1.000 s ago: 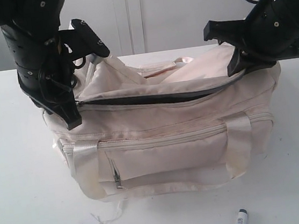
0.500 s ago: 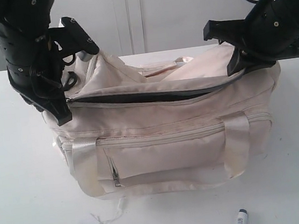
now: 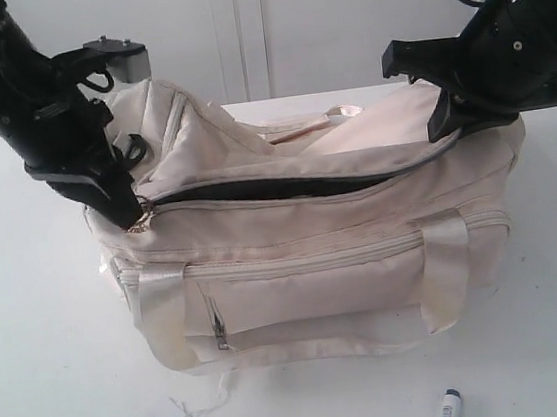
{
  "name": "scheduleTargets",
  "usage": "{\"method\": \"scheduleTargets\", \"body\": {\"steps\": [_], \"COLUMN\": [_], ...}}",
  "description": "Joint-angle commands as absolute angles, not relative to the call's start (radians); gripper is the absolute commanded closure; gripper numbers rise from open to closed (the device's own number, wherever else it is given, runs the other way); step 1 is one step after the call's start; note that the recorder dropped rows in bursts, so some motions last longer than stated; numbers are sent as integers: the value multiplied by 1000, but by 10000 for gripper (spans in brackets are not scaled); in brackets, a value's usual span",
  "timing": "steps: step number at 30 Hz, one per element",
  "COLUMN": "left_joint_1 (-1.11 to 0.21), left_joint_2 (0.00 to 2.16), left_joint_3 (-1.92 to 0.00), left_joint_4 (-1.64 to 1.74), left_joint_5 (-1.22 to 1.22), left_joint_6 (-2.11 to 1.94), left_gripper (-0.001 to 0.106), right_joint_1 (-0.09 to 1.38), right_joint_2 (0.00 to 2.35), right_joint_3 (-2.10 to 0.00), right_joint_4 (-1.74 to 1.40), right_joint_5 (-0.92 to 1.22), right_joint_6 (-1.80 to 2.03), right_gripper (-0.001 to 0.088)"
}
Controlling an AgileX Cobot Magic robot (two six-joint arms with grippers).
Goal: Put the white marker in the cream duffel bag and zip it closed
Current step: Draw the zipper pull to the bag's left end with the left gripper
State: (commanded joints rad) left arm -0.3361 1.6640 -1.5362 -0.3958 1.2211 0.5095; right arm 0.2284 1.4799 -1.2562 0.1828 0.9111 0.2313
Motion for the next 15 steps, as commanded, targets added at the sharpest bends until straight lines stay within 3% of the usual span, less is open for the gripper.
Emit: {"method": "scheduleTargets", "body": {"steps": [15], "left_joint_1": [-152], "left_joint_2": [1664], "left_joint_3": [-1536], "left_joint_4": [-444], "left_joint_5": [1221], "left_joint_6": [579], "left_gripper": [1053], "right_joint_1": [228], "right_joint_2": [1480], "right_joint_3": [-1256], "right_joint_4": [183], "right_joint_5": [909], "right_joint_6": [231], "right_gripper": [868]}}
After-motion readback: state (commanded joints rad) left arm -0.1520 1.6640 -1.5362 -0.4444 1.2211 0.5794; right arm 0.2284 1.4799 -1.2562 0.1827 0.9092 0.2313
